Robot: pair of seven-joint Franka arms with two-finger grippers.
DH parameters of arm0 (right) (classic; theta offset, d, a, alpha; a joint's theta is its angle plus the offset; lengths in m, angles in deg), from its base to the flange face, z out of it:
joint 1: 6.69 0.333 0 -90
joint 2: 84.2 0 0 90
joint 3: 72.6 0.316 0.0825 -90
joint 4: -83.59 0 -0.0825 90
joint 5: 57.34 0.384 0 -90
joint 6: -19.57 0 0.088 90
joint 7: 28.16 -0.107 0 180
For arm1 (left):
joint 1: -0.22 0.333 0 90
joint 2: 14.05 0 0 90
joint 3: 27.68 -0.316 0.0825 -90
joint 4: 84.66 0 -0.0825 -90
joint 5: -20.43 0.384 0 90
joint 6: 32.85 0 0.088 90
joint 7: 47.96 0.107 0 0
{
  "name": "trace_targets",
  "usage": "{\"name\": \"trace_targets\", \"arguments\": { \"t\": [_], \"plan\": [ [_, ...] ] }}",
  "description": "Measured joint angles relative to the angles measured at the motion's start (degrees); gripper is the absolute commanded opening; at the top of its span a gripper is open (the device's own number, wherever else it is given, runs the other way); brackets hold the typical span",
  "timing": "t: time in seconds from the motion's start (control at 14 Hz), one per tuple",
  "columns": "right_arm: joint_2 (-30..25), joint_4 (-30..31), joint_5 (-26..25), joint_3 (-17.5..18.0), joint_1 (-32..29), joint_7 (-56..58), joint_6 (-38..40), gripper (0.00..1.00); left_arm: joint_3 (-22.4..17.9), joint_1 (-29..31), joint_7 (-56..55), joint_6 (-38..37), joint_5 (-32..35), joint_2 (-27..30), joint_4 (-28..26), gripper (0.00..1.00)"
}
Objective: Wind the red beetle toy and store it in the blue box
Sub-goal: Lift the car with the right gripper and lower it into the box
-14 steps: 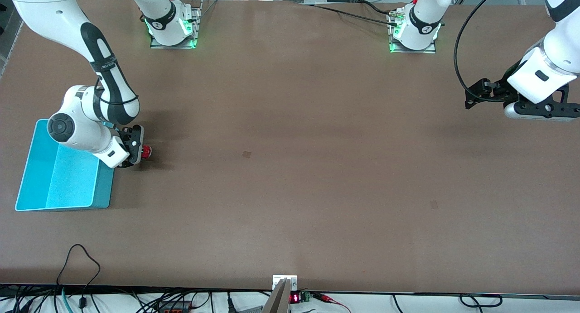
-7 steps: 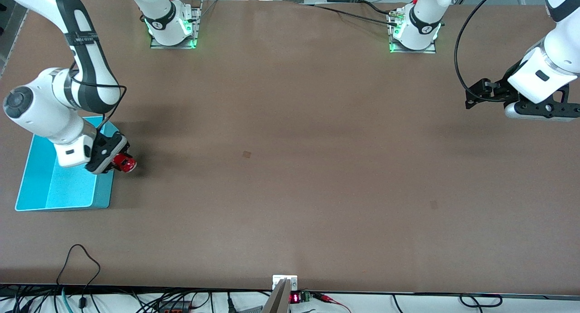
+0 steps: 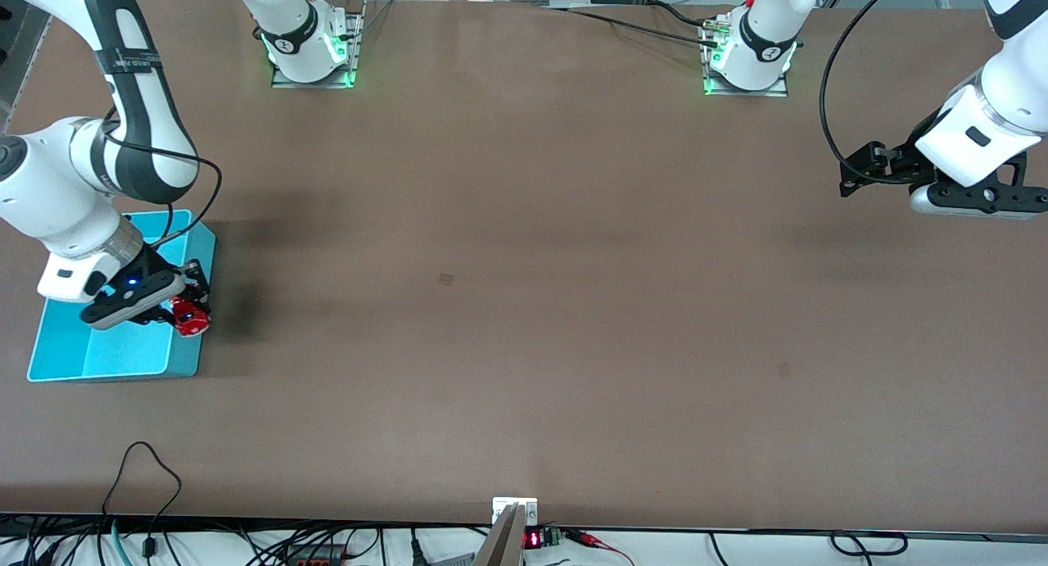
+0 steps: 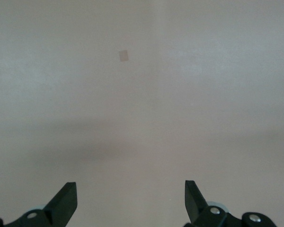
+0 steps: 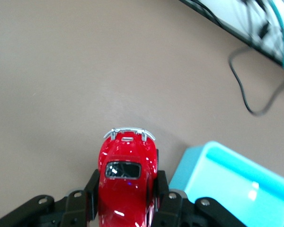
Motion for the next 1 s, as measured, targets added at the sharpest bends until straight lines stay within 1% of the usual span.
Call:
{"name": "trace_targets", "arguments": {
  "t": [0.14,0.29,0.36,0.5,0.64,0.79,1.0],
  "plan": [
    [0.1,-0.1,0.0,-0.3,-2.6,-3.5,1.7,0.04,0.0,0.0,0.0,0.0,0.0,0.0,0.0,1.0],
    [0.9,-0.2,0.0,-0.5,-6.6,-4.5,4.6,0.03,0.0,0.0,0.0,0.0,0.0,0.0,0.0,1.0],
    [1.9,-0.9,0.0,-0.5,-8.6,-4.5,6.6,0.03,0.0,0.0,0.0,0.0,0.0,0.0,0.0,1.0],
    [5.3,-4.3,0.0,-0.5,-11.4,-4.5,9.8,0.01,0.0,0.0,0.0,0.0,0.0,0.0,0.0,1.0],
    [8.8,-8.1,0.0,-0.5,-12.5,-4.5,10.7,0.0,0.0,0.0,0.0,0.0,0.0,0.0,0.0,1.0],
    [11.8,-11.4,0.0,-0.5,-12.8,-4.7,11.1,0.01,0.0,0.0,0.0,0.0,0.0,0.0,0.0,1.0],
    [15.3,-13.0,0.3,-0.5,-14.3,-5.2,11.1,0.06,0.0,0.0,0.0,0.0,0.0,0.0,0.0,1.0]
  ]
}}
